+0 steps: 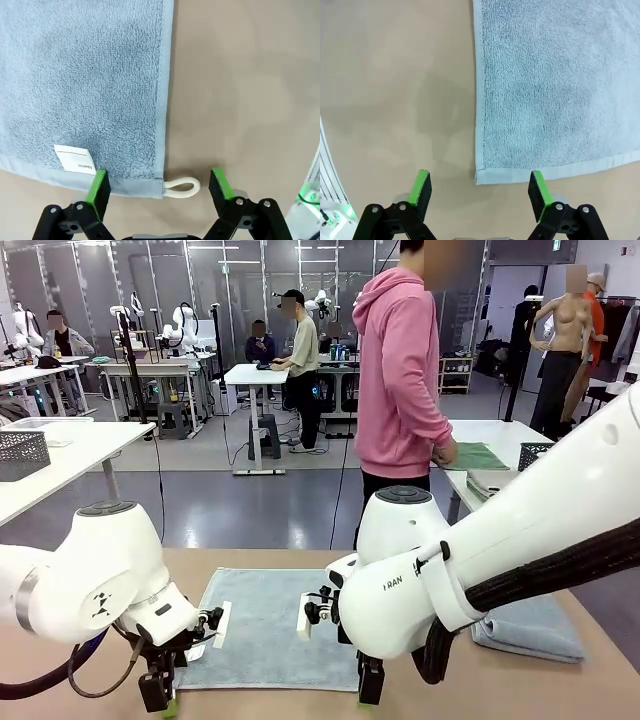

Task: Fold the towels and place them in the basket.
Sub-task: When a person lays out a Towel with hook on the table, fold it in half twice.

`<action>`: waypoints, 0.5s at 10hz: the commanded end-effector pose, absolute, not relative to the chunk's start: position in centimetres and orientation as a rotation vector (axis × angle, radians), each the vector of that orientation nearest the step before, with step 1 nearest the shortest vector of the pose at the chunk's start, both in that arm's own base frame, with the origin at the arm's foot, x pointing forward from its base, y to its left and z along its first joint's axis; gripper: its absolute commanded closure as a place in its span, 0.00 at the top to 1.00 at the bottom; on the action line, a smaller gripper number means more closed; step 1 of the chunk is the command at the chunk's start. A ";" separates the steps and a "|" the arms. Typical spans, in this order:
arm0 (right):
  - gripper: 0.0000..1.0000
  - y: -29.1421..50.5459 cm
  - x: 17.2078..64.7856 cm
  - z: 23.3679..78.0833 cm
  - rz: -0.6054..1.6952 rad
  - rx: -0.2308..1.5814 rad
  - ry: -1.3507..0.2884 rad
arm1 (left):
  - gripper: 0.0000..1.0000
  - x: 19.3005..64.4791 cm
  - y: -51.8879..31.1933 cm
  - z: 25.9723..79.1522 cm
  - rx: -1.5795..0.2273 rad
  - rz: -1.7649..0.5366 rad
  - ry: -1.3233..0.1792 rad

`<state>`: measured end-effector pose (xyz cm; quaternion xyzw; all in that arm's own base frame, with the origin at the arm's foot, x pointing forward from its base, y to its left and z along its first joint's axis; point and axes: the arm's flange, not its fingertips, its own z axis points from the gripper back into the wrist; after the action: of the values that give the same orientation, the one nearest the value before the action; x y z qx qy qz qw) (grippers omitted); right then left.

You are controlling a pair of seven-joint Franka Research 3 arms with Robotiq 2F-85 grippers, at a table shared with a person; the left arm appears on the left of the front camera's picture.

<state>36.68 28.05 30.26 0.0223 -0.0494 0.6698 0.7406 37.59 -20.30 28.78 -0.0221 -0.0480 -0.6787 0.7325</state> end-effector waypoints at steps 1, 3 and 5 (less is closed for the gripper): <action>0.97 28.2 37.8 29.2 1.488 0.036 -0.087 | 1.00 32.0 -17.0 27.4 -0.045 -1.492 -0.131; 0.97 28.2 37.9 28.9 1.482 0.048 -0.078 | 0.73 32.1 -17.0 27.3 -0.052 -1.488 -0.129; 0.74 28.5 38.1 28.8 1.483 0.046 -0.064 | 0.13 32.1 -16.8 27.4 -0.057 -1.473 -0.121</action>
<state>37.66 28.08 28.70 0.0252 -0.0340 0.6700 0.7411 37.86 -20.14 29.13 -0.0211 -0.0521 -0.6755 0.7352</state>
